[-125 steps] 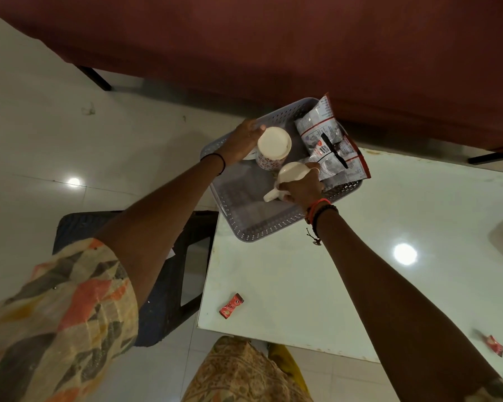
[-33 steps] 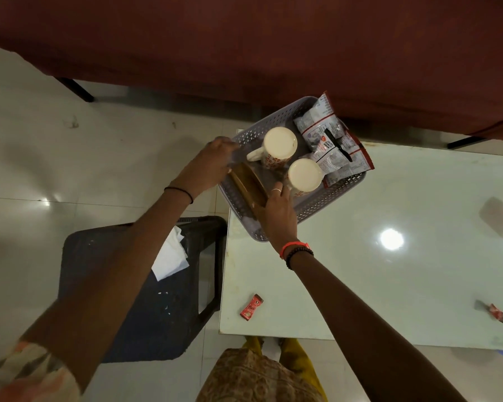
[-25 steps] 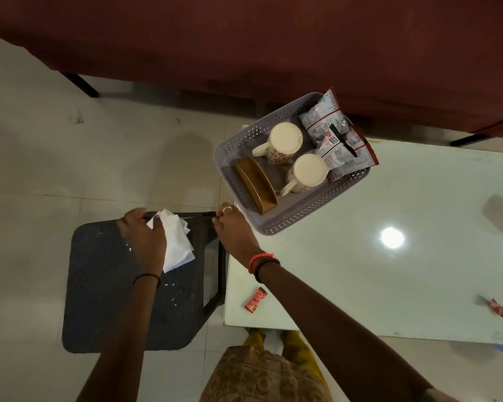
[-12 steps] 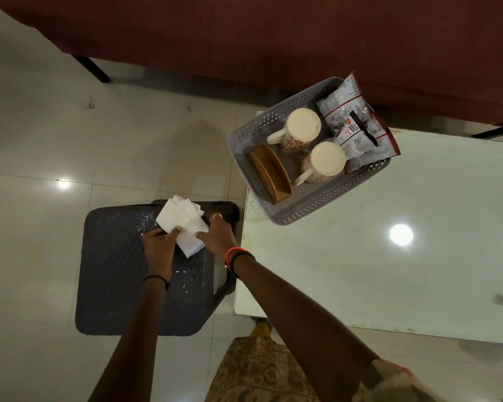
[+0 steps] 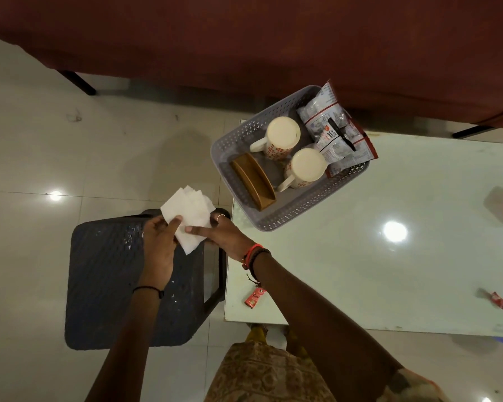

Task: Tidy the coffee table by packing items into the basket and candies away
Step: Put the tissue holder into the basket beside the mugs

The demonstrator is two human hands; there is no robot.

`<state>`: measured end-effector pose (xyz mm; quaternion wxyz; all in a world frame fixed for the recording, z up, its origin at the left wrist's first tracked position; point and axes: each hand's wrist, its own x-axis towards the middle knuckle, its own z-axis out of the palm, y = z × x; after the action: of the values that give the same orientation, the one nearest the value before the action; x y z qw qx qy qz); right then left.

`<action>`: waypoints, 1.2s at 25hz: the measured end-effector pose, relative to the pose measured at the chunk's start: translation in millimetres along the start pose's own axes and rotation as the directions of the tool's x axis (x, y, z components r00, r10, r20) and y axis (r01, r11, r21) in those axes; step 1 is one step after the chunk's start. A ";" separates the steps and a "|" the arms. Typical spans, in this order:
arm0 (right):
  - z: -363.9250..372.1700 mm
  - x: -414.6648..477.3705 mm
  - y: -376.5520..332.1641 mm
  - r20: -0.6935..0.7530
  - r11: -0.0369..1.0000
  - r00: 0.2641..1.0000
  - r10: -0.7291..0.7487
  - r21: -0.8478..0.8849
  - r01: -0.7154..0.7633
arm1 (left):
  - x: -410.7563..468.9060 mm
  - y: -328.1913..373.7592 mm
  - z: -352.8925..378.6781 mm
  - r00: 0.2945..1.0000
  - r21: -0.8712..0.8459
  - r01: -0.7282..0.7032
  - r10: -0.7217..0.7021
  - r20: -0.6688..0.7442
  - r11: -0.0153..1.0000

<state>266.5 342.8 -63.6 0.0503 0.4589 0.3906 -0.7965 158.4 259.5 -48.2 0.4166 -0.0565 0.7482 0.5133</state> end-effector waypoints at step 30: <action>-118.2 -30.4 -32.9 -0.288 0.533 0.767 -0.573 -0.842 0.082 | 53.0 67.6 144.7 0.565 0.586 -0.806 0.397 0.723 0.081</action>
<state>351.2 436.0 -53.6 -0.0216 0.5032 0.7801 -0.3712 171.3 427.2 -53.8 0.2525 0.5970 0.7454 0.1560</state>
